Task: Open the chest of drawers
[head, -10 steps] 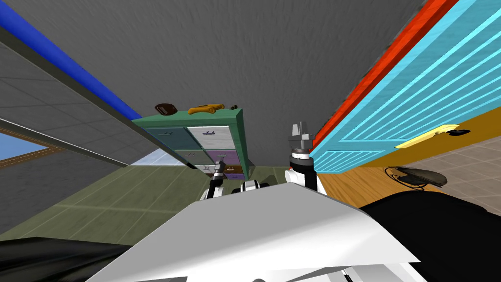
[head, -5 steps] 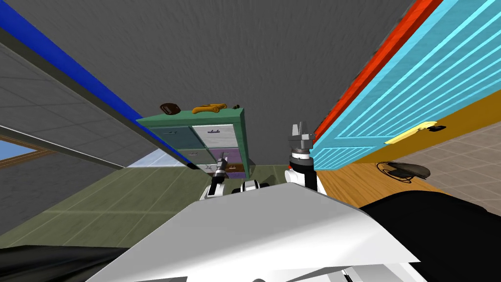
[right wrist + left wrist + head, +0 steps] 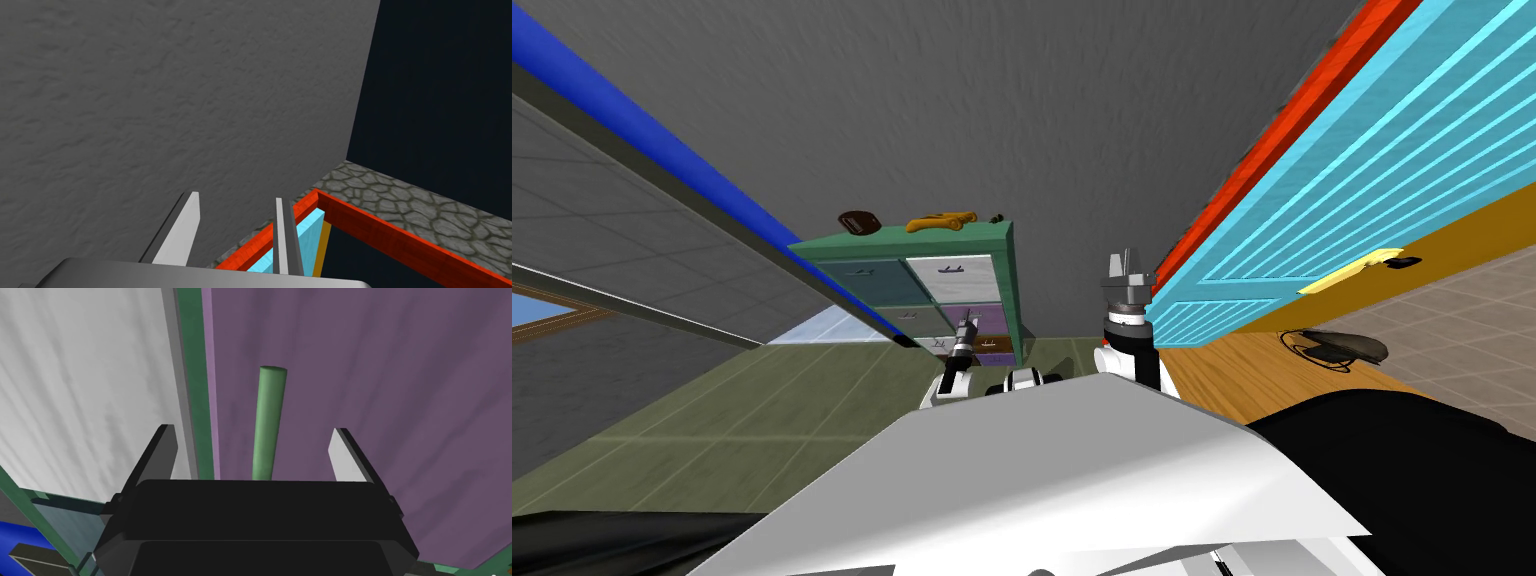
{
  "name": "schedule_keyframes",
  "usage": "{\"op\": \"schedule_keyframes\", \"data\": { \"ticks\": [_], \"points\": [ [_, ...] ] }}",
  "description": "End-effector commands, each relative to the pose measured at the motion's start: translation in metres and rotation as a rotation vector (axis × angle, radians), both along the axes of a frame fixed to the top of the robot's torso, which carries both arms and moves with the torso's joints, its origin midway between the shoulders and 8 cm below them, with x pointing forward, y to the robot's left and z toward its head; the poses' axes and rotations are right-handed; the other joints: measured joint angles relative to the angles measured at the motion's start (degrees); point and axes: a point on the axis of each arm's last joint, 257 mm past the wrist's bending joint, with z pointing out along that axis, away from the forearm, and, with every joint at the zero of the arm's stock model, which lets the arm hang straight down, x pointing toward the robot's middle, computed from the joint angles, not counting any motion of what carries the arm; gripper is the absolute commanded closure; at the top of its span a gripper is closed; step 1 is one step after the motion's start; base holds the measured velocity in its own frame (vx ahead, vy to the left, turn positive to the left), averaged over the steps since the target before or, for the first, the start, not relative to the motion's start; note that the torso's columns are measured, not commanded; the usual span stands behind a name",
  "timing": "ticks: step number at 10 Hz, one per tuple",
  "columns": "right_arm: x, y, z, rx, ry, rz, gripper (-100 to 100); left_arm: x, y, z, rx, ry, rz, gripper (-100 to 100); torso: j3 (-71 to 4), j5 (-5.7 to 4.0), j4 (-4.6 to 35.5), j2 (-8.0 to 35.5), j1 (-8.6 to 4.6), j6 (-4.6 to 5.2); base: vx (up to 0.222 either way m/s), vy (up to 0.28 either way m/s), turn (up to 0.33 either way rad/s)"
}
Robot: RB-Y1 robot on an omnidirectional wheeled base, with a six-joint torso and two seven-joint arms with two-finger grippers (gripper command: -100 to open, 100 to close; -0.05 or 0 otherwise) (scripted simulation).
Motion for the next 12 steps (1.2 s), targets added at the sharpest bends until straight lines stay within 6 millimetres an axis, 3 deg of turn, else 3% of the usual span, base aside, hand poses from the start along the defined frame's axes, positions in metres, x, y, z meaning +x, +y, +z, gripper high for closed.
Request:
{"op": "schedule_keyframes", "data": {
  "ticks": [1, 5, 7, 10, 11, 12],
  "points": [
    [0.000, 0.000, 0.000, 0.000, 0.000, 0.000, 0, -0.004, -0.001, -0.004, 0.001, 0.002, 0.000, 100, 0.22, 0.01, 0.10, 0.34, 0.03, 0.00, -0.029, -0.005, 0.006],
    [0.000, 0.000, 0.000, 0.000, 0.000, 0.000, 0, -0.008, -0.002, 0.007, 0.000, -0.009, -0.012, 100, 0.29, -0.03, 0.27, 0.46, 0.02, 0.04, -0.163, 0.019, 0.021],
    [0.000, 0.000, 0.000, 0.000, 0.000, 0.000, 0, -0.013, -0.001, -0.001, 0.002, 0.010, -0.014, 100, 0.03, -0.11, 0.28, 0.04, -0.03, -0.08, -0.106, 0.023, 0.006],
    [0.000, 0.000, 0.000, 0.000, 0.000, 0.000, 0, -0.019, -0.002, 0.006, 0.000, -0.004, -0.022, 100, 0.27, -0.03, 0.27, 0.45, 0.15, -0.11, -0.203, 0.034, 0.026],
    [0.000, 0.000, 0.000, 0.000, 0.000, 0.000, 0, -0.012, -0.003, 0.009, 0.002, 0.014, -0.022, -100, 0.20, -0.07, 0.33, 0.33, 0.13, -0.13, -0.098, 0.009, 0.006],
    [0.000, 0.000, 0.000, 0.000, 0.000, 0.000, 0, -0.012, -0.003, 0.009, 0.002, 0.014, -0.022, -100, -0.01, -0.07, 0.15, -0.05, -0.01, -0.05, -0.015, -0.007, -0.003]
  ]
}}
